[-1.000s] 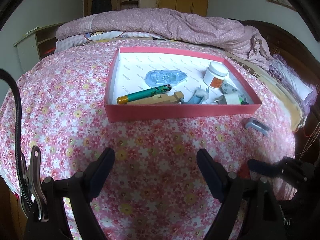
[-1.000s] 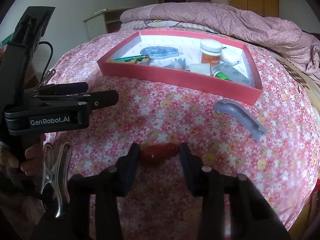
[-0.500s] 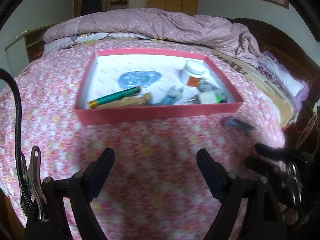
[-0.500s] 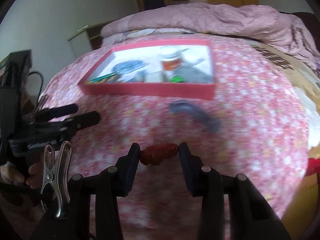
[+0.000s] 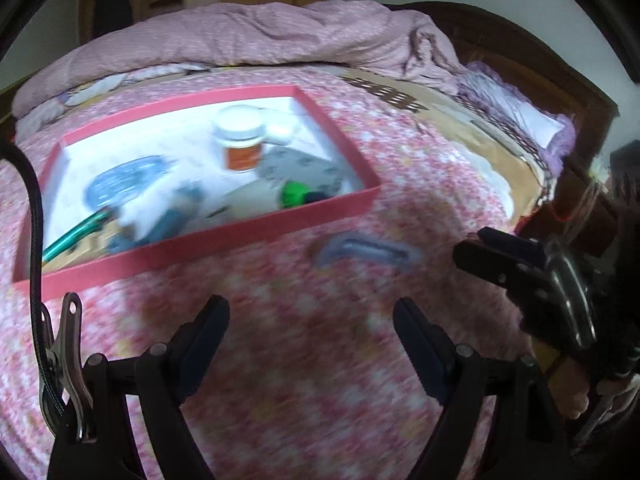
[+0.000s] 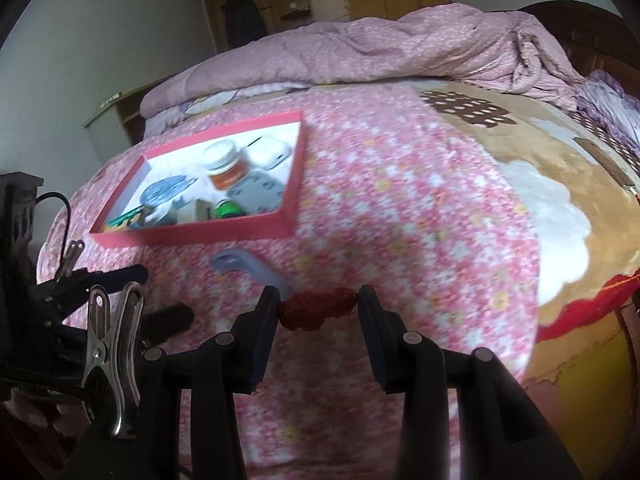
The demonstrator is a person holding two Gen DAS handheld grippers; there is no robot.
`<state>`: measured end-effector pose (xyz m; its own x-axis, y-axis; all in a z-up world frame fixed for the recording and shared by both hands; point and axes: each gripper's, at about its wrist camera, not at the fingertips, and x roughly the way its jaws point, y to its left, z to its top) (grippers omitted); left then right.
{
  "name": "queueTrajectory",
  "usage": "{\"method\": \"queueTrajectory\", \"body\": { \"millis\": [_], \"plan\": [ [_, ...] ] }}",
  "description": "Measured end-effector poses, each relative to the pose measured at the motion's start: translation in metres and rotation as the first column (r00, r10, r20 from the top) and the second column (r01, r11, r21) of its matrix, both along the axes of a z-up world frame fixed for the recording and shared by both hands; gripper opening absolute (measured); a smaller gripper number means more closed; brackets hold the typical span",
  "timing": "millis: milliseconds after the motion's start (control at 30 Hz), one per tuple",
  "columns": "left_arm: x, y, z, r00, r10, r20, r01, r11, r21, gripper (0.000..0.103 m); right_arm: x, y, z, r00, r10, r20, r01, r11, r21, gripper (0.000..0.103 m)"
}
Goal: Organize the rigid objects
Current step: 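Grasp the gray plastic bracket with left while right holds the red toy, then carry the gray bracket and red toy over the tray with both grippers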
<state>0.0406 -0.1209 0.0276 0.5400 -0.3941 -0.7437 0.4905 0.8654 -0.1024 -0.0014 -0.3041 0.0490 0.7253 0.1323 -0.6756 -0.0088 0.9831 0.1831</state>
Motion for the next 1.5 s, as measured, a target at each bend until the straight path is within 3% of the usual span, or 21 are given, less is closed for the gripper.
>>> {"method": "queueTrajectory", "body": {
  "millis": [233,500,733,1033,1167,1500],
  "plan": [
    [0.015,-0.033,-0.01,1.0,-0.015,-0.026,0.016,1.0,0.02,0.087,0.003,-0.023,0.0,0.999,-0.045,0.003,0.045,0.999,0.028,0.041],
    [0.016,-0.051,-0.016,0.999,-0.021,0.038,0.018,0.997,0.071,0.088,0.012,-0.036,-0.008,0.998,-0.065,-0.011,0.066,0.995,0.072,0.041],
    [0.014,-0.072,-0.024,0.993,-0.023,0.117,0.004,0.987,0.161,0.089,0.012,-0.043,-0.011,0.997,-0.072,-0.009,0.072,0.992,0.102,0.041],
    [0.017,-0.072,-0.024,0.992,-0.021,0.126,0.003,0.99,0.138,0.087,0.013,-0.046,-0.015,0.997,-0.073,-0.019,0.075,0.99,0.118,0.041],
    [0.017,-0.067,-0.021,0.993,-0.023,0.119,0.009,0.992,0.123,0.078,0.012,-0.043,-0.015,0.997,-0.07,-0.02,0.071,0.99,0.12,0.041],
    [0.008,-0.05,-0.012,0.996,-0.049,0.08,0.044,0.997,0.064,0.078,0.01,-0.032,-0.008,0.998,-0.055,-0.013,0.056,0.993,0.104,0.041]
  ]
}}
